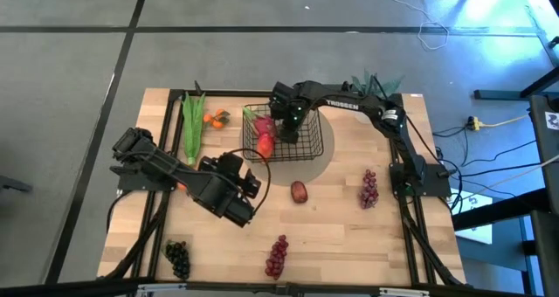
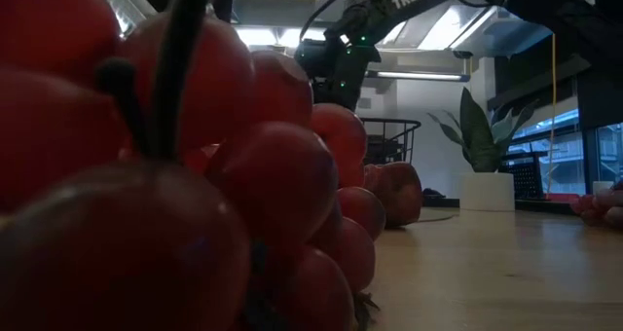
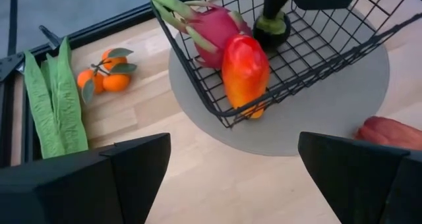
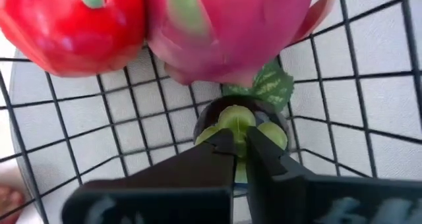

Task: Build produce basket
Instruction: Put the mangosteen into the wire basket

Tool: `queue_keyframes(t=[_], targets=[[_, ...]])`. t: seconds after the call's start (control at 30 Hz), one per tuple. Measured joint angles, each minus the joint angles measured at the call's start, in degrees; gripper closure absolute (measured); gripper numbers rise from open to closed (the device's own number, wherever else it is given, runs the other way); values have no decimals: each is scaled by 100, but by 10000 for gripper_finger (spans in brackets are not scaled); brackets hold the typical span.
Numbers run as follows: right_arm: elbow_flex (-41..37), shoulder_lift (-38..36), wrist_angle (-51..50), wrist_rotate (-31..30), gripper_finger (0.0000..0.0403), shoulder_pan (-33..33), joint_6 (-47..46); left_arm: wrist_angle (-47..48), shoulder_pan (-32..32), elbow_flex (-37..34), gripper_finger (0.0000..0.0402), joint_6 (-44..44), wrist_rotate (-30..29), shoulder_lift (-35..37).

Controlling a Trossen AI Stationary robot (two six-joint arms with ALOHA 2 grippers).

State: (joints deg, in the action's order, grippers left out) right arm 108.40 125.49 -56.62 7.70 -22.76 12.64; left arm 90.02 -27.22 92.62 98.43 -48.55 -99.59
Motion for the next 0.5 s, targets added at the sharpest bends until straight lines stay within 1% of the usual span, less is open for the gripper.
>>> queue_keyframes(t=[0.3,0.5], targets=[[0,0,239,-8,347,-11,-10,0,0,0,78,4,275,0],[0,0,370,-48,316,-11,6,0,-2,0,78,0,285,0]])
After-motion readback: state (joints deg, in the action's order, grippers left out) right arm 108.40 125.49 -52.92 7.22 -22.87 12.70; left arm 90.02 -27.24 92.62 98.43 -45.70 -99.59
